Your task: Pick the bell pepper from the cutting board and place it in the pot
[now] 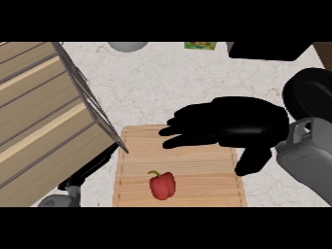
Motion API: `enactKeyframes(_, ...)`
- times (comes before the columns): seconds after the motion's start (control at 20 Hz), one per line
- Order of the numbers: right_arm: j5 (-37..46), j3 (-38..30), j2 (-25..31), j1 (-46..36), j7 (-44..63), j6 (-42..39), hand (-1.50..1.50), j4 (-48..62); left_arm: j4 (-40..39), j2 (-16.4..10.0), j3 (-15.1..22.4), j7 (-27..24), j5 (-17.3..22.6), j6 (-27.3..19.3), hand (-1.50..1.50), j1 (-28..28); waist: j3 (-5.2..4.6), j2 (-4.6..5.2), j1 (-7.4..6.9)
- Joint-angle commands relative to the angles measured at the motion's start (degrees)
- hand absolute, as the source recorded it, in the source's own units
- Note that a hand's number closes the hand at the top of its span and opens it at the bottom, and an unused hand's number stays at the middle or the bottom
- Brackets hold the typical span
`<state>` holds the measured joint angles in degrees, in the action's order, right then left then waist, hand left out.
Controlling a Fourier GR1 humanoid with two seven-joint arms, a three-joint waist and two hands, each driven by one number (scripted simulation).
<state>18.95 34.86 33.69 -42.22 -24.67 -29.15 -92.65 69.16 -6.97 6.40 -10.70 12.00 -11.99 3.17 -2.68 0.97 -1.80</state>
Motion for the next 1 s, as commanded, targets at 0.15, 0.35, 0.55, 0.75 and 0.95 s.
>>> enactKeyframes(0.15,8.07,7.98,-3.16,-2.11,5.44,-1.08,-1.50,-0.51,7.50,-3.89,-2.59,-0.43,-0.35,0.64,0.00,11.41,2.71,-1.62,0.61)
enactKeyframes(0.35,10.12,10.00,-5.24,-2.22,10.12,-2.12,-1.50,0.27,7.06,-4.95,-3.30,-1.94,-0.41,1.52,0.00,10.13,2.72,-1.78,0.70)
enactKeyframes(0.55,12.65,13.07,-7.55,-0.99,13.92,-2.47,-1.50,1.53,6.18,-4.68,-4.12,-1.99,-0.17,1.16,0.00,11.57,2.75,-1.74,1.38)
enactKeyframes(0.75,15.45,17.02,-9.34,2.74,15.41,-0.67,-1.50,1.83,6.56,-4.39,-3.79,-3.44,-0.54,1.10,0.00,9.68,2.86,-1.72,1.38)
enactKeyframes(0.95,17.15,17.74,-10.75,2.48,14.95,0.98,-1.50,3.08,5.30,-4.54,-4.50,-3.39,-0.38,1.24,0.00,11.79,2.87,-1.36,1.64)
